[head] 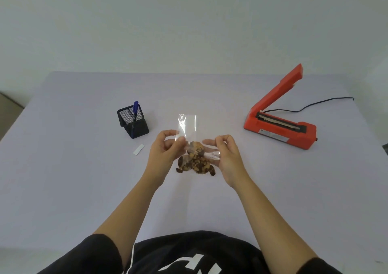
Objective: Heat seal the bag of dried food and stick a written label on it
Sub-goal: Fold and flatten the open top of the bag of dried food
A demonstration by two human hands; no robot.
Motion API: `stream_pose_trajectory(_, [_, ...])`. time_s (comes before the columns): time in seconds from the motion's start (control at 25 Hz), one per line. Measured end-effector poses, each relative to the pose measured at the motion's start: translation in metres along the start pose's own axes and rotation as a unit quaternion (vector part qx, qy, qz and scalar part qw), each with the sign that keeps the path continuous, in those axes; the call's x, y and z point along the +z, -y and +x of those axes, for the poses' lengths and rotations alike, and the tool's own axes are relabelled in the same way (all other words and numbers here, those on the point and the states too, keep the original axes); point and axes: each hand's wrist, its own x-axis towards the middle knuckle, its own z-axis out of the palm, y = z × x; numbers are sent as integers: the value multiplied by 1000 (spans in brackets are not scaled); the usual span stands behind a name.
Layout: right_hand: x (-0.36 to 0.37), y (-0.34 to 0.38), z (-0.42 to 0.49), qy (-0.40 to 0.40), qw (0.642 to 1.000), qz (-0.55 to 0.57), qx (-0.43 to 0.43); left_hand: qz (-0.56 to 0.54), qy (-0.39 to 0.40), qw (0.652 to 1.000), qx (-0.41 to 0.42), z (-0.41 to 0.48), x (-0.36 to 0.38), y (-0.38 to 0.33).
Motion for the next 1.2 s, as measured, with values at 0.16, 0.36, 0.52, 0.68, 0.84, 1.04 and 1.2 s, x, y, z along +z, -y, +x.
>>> stream_pose_trajectory(0.16, [-2, 3, 1, 13, 1000, -10, -10, 54, -20, 998, 8, 0, -4, 4])
stream_pose_trajectory(0.36, [0, 2, 1, 24, 1000, 2, -17, 109, -70, 991, 41, 0, 1, 6])
stream_pose_trajectory(0.52, [-2, 3, -1, 49, 997, -36, -50, 88, -86, 991, 55, -1, 6, 4])
stream_pose_trajectory(0.68, [-5, 10, 1, 49, 996, -48, -60, 90, -71, 991, 64, 0, 5, 2])
stream_pose_trajectory(0.84, [-5, 14, 2, 49, 994, -57, -78, 100, -60, 991, 67, 1, 4, -2])
stream_pose_trajectory(1.04, [-4, 14, 0, 34, 990, -72, -114, 102, -37, 988, 110, -2, 0, -11])
stream_pose_trajectory(1.2, [-4, 11, 2, 34, 982, -124, -138, 151, 4, 982, 117, 0, -6, -13])
